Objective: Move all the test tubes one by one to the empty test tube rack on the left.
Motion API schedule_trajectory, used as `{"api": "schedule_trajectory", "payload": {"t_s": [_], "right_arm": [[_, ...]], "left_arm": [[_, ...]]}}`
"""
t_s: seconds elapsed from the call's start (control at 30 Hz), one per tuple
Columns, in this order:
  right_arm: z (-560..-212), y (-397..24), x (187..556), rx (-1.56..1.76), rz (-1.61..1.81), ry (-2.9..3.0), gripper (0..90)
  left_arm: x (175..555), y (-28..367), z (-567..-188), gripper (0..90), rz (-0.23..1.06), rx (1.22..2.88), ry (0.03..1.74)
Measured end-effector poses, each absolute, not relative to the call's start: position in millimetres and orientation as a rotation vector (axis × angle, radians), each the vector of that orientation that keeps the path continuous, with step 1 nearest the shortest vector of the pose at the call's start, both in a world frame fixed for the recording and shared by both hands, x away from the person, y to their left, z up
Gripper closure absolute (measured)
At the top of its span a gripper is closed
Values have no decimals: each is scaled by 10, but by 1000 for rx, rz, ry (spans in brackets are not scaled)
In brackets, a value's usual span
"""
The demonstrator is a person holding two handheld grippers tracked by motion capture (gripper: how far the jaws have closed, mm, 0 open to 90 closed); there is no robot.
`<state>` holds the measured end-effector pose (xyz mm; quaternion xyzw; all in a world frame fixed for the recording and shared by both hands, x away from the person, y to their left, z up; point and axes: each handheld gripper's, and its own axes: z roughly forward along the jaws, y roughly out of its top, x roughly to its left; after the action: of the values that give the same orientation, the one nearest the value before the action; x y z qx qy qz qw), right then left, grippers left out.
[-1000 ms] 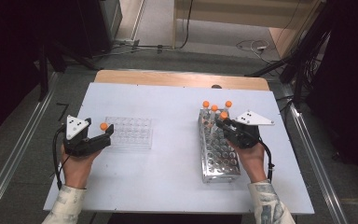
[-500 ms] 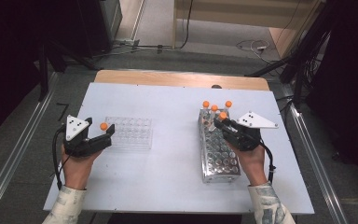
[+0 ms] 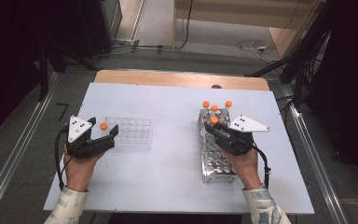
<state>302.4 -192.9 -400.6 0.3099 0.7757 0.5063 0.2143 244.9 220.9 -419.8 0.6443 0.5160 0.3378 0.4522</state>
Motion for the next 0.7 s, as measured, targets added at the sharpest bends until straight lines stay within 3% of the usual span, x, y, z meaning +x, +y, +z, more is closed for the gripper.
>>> {"api": "schedule_trajectory", "payload": {"t_s": [0.7], "right_arm": [[-4217,-1391,2835,707,1314,2324,720]], "left_arm": [[2266,1674,-4078,192,748,1702,1074]]}}
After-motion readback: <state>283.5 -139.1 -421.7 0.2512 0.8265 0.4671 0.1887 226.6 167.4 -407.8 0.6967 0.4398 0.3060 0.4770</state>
